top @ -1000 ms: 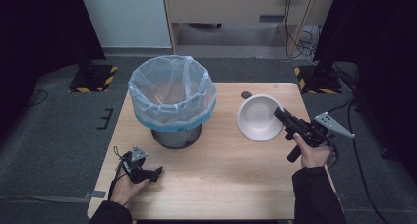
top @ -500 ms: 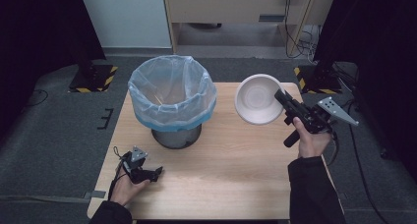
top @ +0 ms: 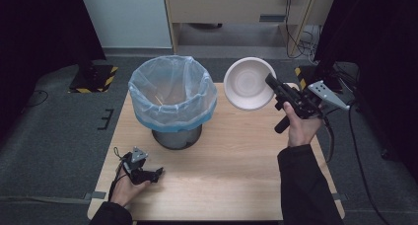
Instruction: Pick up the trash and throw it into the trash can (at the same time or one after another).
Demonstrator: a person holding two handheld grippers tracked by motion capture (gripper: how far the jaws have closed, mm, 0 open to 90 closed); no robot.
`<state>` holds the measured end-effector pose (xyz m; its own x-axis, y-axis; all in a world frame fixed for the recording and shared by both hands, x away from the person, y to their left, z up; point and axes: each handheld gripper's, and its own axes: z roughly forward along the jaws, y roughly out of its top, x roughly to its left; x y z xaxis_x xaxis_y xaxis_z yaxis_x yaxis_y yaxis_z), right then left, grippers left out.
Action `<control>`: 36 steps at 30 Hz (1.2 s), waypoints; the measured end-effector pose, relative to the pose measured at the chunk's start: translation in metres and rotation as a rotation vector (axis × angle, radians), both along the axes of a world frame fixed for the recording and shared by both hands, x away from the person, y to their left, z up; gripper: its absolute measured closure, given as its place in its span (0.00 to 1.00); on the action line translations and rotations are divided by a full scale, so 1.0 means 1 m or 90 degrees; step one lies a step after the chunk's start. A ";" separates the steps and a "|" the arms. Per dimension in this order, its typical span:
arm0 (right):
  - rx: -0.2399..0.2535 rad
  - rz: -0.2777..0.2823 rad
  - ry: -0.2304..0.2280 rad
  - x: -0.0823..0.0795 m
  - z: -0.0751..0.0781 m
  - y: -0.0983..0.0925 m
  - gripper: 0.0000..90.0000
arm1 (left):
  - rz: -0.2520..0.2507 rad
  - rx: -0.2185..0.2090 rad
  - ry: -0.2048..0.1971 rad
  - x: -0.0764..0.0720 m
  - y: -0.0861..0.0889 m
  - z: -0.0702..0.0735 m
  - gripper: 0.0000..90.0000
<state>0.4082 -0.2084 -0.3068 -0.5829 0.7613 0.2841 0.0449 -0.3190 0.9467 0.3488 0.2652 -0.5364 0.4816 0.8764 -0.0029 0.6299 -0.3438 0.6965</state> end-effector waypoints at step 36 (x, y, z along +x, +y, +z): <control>-0.029 0.053 -0.005 0.065 0.026 0.135 0.93 | -0.005 -0.001 0.000 0.000 0.000 0.000 0.00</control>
<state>0.4728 -0.0736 -0.2812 -0.6463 0.7225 0.2458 0.0615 -0.2717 0.9604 0.3491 0.2649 -0.5364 0.4888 0.8724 -0.0036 0.6265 -0.3482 0.6973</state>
